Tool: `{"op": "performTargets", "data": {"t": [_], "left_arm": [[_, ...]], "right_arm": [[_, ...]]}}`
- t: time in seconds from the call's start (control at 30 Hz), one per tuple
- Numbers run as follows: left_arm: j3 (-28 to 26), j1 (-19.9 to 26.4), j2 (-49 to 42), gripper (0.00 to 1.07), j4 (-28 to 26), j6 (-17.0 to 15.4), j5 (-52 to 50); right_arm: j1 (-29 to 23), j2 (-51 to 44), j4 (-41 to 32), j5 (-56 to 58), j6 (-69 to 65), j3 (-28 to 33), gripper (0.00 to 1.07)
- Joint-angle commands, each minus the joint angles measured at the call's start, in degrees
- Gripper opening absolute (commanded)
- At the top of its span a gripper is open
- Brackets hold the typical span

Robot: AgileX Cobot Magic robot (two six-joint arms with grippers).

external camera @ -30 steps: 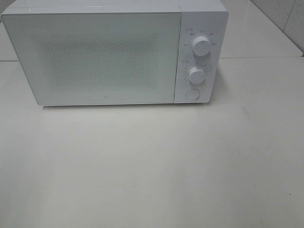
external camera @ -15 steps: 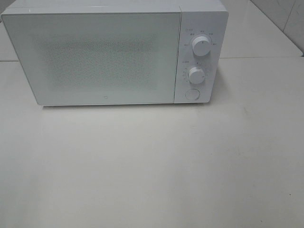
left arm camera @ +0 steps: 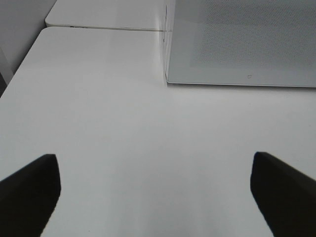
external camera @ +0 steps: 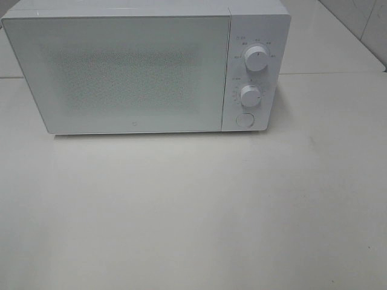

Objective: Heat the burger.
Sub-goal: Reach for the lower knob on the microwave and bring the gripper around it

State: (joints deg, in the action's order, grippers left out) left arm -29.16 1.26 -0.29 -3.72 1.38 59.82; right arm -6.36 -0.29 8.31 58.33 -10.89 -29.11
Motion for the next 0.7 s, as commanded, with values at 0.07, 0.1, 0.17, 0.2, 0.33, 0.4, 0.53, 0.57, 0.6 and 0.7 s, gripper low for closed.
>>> {"op": "performTargets", "data": {"t": [0.07, 0.1, 0.17, 0.2, 0.33, 0.4, 0.53, 0.57, 0.6, 0.7], "left_arm": [[0.29, 0.11, -1.26, 1.0, -0.57, -0.23, -0.4], [0.29, 0.11, -1.26, 1.0, -0.57, -0.23, -0.4], [0.29, 0.11, -1.26, 1.0, -0.57, -0.23, -0.4], [0.29, 0.11, -1.26, 1.0, -0.57, -0.23, -0.4], [0.29, 0.11, -1.26, 1.0, -0.57, -0.23, -0.4], [0.29, 0.11, -1.26, 1.0, -0.57, -0.23, -0.4], [0.29, 0.11, -1.26, 1.0, -0.57, -0.23, -0.4], [0.29, 0.11, -1.26, 1.0, -0.57, -0.23, -0.4], [0.29, 0.11, -1.26, 1.0, -0.57, -0.23, -0.4], [0.29, 0.11, -1.26, 1.0, -0.57, -0.23, -0.4]], "right_arm": [[0.46, -1.43, 0.23, -0.57, -0.29, 0.06, 0.76], [0.46, -1.43, 0.29, -0.74, -0.29, 0.06, 0.76], [0.46, -1.43, 0.23, -1.43, -0.29, -0.52, 0.76], [0.46, -1.43, 0.23, -1.43, -0.29, -0.52, 0.76], [0.46, -0.74, 0.29, -6.47, -0.29, -1.83, 0.76], [0.46, -0.17, 0.17, -7.39, -0.29, -1.83, 0.76], [0.46, 5.79, 0.17, -13.18, -0.29, -1.78, 0.76], [0.46, 5.79, 0.17, -13.18, -0.29, -1.78, 0.76], [0.46, 8.54, 0.29, -15.53, -0.29, -1.78, 0.76], [0.46, 12.89, 0.29, -19.88, -0.29, -1.78, 0.76]]}}
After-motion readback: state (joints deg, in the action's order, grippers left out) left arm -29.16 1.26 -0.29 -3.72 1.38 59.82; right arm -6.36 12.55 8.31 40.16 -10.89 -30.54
